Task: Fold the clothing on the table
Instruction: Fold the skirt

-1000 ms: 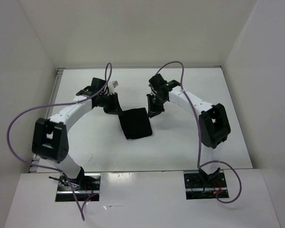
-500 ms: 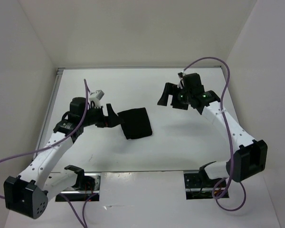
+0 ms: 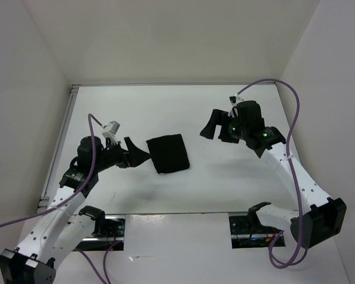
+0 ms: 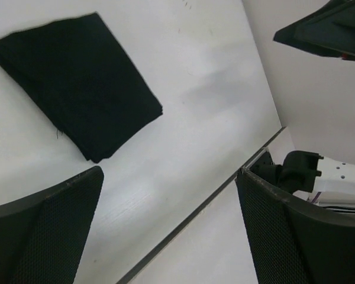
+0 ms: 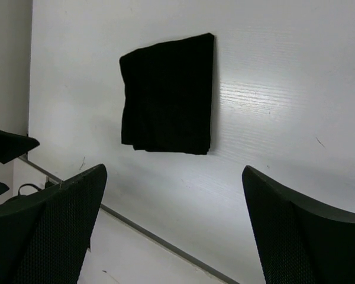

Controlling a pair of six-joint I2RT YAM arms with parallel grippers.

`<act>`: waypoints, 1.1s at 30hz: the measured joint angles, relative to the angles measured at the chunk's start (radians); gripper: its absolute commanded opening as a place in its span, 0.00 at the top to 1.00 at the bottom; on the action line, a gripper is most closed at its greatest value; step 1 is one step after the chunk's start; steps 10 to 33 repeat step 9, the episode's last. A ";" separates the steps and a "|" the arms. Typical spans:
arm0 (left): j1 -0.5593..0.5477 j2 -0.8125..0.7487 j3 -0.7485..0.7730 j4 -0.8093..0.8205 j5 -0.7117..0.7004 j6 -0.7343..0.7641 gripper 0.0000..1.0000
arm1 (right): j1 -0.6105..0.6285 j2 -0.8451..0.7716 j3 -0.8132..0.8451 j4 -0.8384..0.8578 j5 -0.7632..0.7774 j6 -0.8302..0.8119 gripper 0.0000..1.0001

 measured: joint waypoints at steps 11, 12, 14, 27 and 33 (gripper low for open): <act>0.000 -0.060 -0.039 0.002 0.000 -0.071 0.00 | 0.000 -0.059 -0.053 0.015 -0.007 0.005 0.00; 0.000 -0.060 -0.039 0.002 0.000 -0.071 0.00 | 0.000 -0.059 -0.053 0.015 -0.007 0.005 0.00; 0.000 -0.060 -0.039 0.002 0.000 -0.071 0.00 | 0.000 -0.059 -0.053 0.015 -0.007 0.005 0.00; 0.000 -0.060 -0.039 0.002 0.000 -0.071 0.00 | 0.000 -0.059 -0.053 0.015 -0.007 0.005 0.00; 0.000 -0.060 -0.039 0.002 0.000 -0.071 0.00 | 0.000 -0.059 -0.053 0.015 -0.007 0.005 0.00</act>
